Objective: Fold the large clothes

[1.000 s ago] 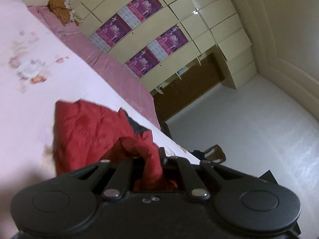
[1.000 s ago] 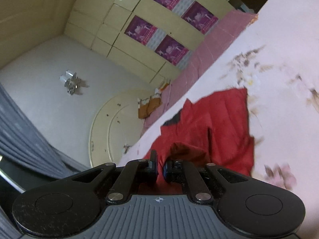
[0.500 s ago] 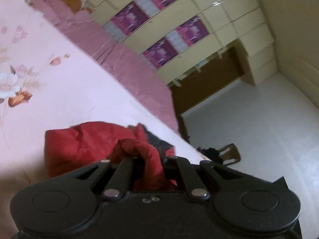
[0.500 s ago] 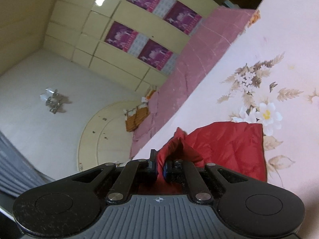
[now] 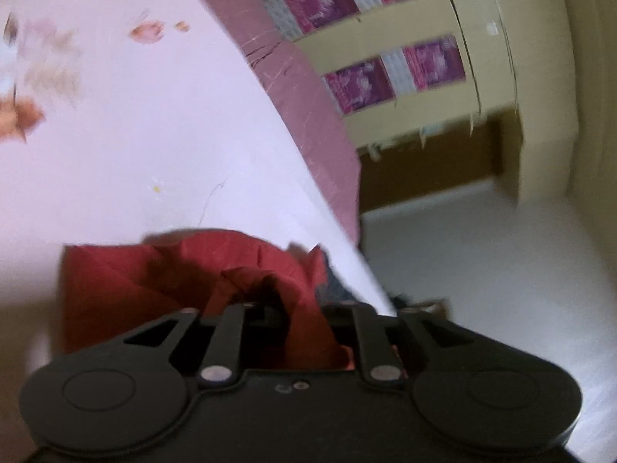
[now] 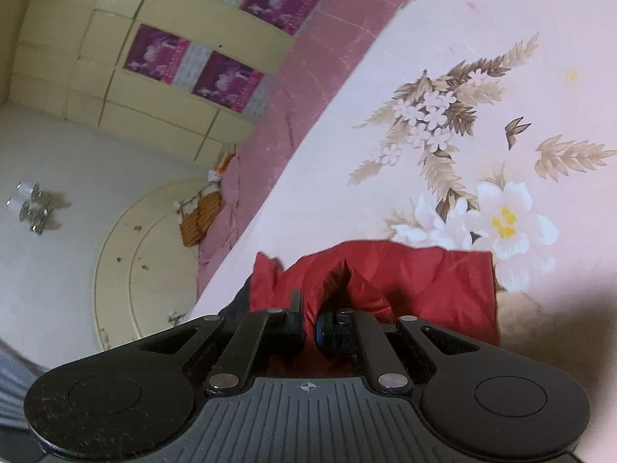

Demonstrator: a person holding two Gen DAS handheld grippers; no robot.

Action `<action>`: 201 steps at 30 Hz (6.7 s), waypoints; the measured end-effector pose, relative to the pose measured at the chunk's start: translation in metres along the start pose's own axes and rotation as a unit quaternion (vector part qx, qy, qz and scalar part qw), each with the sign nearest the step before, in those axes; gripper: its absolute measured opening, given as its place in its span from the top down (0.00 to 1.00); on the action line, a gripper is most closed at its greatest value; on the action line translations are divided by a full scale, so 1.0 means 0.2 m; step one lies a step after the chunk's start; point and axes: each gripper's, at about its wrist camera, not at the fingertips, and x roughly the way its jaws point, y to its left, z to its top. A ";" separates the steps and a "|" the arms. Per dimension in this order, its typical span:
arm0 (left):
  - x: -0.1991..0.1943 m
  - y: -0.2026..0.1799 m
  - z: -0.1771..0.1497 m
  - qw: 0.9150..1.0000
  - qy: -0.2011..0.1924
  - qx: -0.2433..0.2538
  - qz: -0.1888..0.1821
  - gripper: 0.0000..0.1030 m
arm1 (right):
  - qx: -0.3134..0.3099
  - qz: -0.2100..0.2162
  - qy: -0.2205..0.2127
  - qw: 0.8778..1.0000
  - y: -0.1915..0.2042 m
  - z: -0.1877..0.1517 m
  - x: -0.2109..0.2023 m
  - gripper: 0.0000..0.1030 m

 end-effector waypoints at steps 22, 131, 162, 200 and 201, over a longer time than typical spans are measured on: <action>0.01 0.06 0.11 0.998 -0.061 -0.008 -0.007 0.19 | -0.054 -0.006 -0.071 0.996 0.07 0.10 0.00 0.23; -0.55 -0.31 -1.65 0.957 -0.190 0.103 0.194 0.84 | -0.121 -0.080 -0.077 0.986 -0.32 -0.95 -0.80 0.87; -0.78 -0.18 -2.06 0.963 -0.167 0.081 0.198 0.57 | -0.141 -0.128 -0.040 0.981 -0.57 -1.25 -1.20 0.85; -0.76 -0.15 -2.13 0.967 -0.197 0.037 0.155 0.80 | -0.356 -0.082 0.044 0.930 0.03 -1.69 -0.60 0.98; -0.76 -0.17 -2.13 0.966 -0.197 0.050 0.157 0.81 | -0.357 -0.096 0.050 0.928 0.00 -1.70 -0.56 1.00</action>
